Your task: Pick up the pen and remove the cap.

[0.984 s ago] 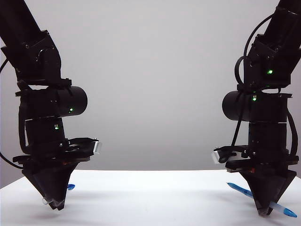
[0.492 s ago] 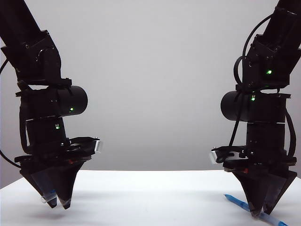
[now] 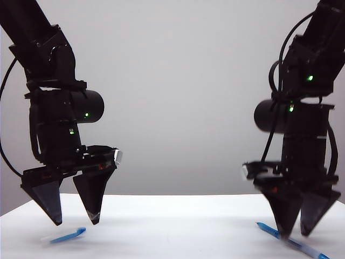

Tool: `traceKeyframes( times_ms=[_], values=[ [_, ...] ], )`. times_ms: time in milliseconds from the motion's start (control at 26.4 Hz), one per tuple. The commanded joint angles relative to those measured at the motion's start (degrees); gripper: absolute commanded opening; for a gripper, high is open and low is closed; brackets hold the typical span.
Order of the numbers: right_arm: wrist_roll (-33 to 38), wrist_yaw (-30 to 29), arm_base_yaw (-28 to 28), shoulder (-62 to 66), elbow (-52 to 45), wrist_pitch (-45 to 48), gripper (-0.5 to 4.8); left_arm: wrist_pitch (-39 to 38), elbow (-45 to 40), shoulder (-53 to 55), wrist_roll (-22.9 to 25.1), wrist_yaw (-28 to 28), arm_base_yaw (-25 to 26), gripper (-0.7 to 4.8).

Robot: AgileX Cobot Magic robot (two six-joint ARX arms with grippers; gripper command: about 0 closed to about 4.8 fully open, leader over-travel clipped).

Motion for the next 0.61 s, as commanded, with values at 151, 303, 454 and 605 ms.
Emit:
traceKeyframes(
  times_ms=[151, 303, 454, 605],
  values=[
    [0.7, 0.0, 0.1, -4.9, 0.2, 0.5, 2.47, -4.9, 3.8, -0.3, 0.1, -1.3, 0.0, 4.79],
    [1.0, 0.0, 0.1, -9.2, 0.2, -4.3, 2.46, -12.0, 6.4, -1.6, 0.7, -8.7, 0.0, 4.79],
    [2.3, -2.4, 0.1, -13.8, 0.2, -7.3, 2.42, -16.6, 6.8, -4.3, 2.4, -10.3, 0.0, 4.36],
    [3.7, -7.4, 0.0, -21.7, 0.2, -8.8, 2.20, -21.0, 6.8, -11.9, 2.6, -11.5, 0.1, 4.25]
  ],
)
